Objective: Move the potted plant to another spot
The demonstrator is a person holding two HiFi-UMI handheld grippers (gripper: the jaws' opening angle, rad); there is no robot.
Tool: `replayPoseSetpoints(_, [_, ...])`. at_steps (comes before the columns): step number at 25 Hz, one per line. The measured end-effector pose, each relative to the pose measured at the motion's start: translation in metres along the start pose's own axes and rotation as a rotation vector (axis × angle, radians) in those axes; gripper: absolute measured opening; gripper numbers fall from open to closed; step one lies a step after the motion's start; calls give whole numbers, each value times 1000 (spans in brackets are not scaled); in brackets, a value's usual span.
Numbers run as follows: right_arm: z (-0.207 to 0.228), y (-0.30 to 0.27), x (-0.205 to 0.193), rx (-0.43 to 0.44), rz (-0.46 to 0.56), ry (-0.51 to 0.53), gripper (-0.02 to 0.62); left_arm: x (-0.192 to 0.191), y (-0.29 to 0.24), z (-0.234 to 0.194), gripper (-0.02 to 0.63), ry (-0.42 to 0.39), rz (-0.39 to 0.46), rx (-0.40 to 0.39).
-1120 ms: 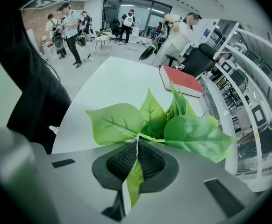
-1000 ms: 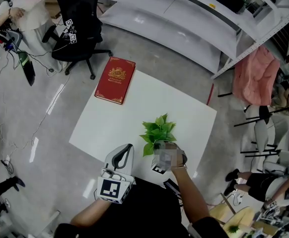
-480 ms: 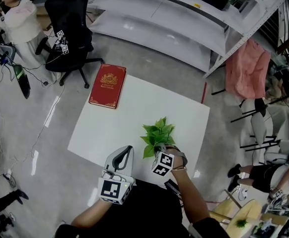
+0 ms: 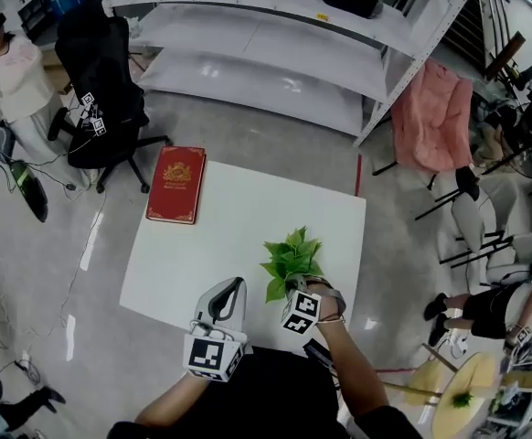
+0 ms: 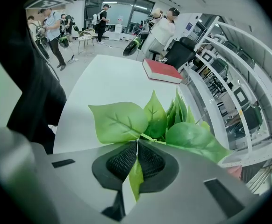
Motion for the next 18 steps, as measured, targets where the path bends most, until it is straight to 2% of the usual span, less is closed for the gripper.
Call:
replayPoseSetpoints(12, [25, 20, -51, -79, -16, -91, 14, 10, -52, 43, 18, -36, 38, -120])
replayPoseSetpoints(18, [40, 24, -70, -108, -21, -121, 14, 12, -76, 59, 18, -43, 37, -152])
Point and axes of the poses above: the fingertips, and each gripper's own axes: y backward along the fingers, z to its right, x out of its top, the point moved 10 cm from there along y, backward along the fingers, and after that the axes turned 12 degrees about x, right-handed, at the moved point
